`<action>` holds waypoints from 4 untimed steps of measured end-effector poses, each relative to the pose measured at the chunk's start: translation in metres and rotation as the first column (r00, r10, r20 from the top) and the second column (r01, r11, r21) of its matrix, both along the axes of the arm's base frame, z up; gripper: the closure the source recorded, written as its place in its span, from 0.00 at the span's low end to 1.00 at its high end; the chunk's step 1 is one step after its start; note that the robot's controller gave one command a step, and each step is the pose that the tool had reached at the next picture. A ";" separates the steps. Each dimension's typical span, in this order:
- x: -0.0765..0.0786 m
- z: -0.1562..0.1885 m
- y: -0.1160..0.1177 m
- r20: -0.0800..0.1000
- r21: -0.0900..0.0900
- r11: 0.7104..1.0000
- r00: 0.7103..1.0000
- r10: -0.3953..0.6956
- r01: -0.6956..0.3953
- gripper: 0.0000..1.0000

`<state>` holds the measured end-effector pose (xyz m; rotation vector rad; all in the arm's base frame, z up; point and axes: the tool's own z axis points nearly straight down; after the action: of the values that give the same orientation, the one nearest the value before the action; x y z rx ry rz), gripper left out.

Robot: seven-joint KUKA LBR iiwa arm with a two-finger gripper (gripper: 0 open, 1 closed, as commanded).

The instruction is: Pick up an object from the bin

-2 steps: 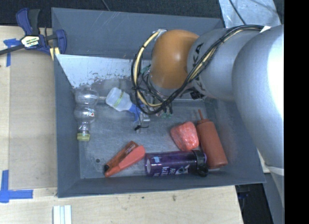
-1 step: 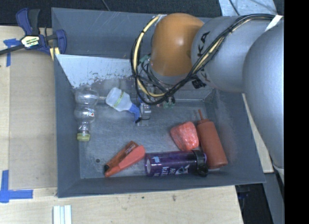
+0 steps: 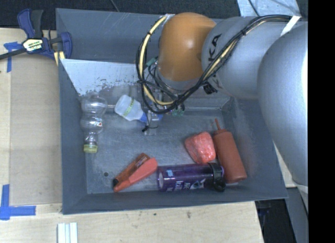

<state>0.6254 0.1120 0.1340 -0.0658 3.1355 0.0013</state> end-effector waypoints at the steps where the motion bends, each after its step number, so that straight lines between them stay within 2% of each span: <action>1: 0.000 -0.056 -0.001 -0.002 0.001 0.973 0.973 -0.229 0.229 0.00; 2: 0.003 -0.063 0.010 0.001 0.001 0.977 0.977 -0.212 0.212 1.00; 4: 0.004 -0.057 0.009 0.000 0.001 0.977 0.977 -0.213 0.213 1.00</action>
Offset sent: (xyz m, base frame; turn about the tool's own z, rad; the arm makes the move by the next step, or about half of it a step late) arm 0.0013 0.0105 -0.0640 0.2137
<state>0.6291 0.1212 0.0770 0.2700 3.1247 0.0018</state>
